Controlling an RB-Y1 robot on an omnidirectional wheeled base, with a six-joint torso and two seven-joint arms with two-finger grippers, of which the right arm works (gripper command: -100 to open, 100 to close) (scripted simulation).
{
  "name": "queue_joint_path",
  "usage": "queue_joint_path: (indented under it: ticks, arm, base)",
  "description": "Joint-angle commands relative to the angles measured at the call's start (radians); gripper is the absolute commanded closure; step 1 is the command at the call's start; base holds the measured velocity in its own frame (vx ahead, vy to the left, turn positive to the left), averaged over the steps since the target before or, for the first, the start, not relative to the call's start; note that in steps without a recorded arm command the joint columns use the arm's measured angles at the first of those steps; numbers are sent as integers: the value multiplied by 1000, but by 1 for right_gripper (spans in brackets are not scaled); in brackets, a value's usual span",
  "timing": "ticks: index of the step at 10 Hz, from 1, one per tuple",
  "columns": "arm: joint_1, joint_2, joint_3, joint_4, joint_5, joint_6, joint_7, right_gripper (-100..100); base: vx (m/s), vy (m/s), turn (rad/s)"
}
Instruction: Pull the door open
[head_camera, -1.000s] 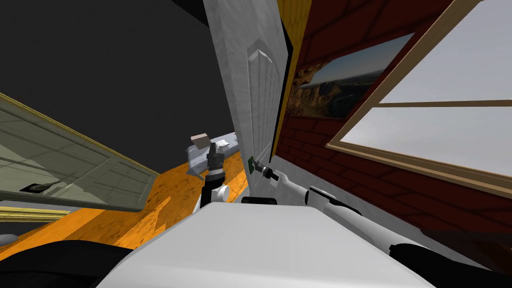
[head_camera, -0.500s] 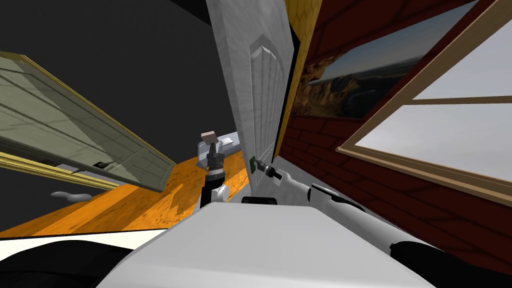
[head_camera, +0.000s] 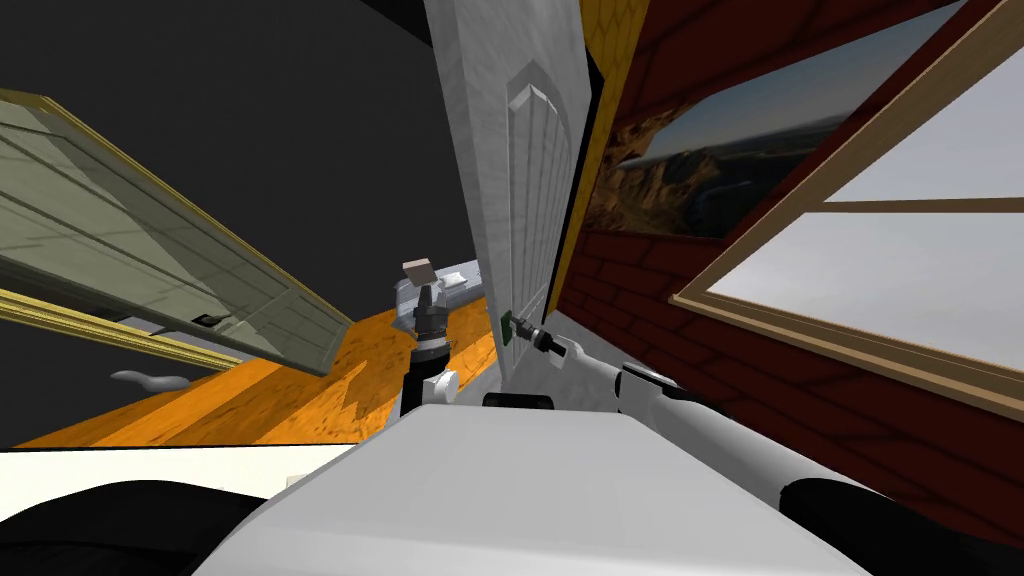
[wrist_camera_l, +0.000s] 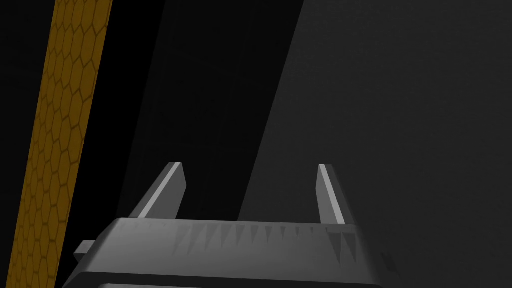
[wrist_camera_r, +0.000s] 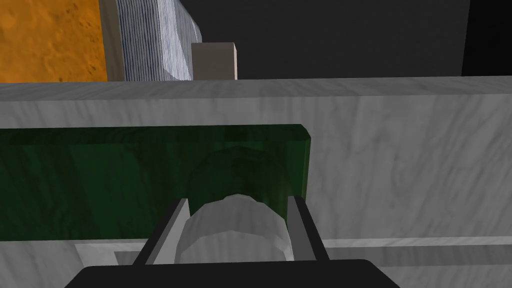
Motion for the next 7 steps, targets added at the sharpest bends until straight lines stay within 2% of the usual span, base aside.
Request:
queue_joint_path:
  ticks: [1,4,5,7]
  arm:
    - [2,-14,-1,11,-3,-6,-7,100]
    - [-5,-23,-3,42,-7,-31,-19,100]
    - [-5,-23,-3,42,-7,-31,-19,100]
    - [-11,-29,-4,63,-9,-48,-28,100]
  base:
    - [-78,-174,-26]
    - [-85,-177,-17]
    - [-42,-88,-17]
    - [-24,-97,38]
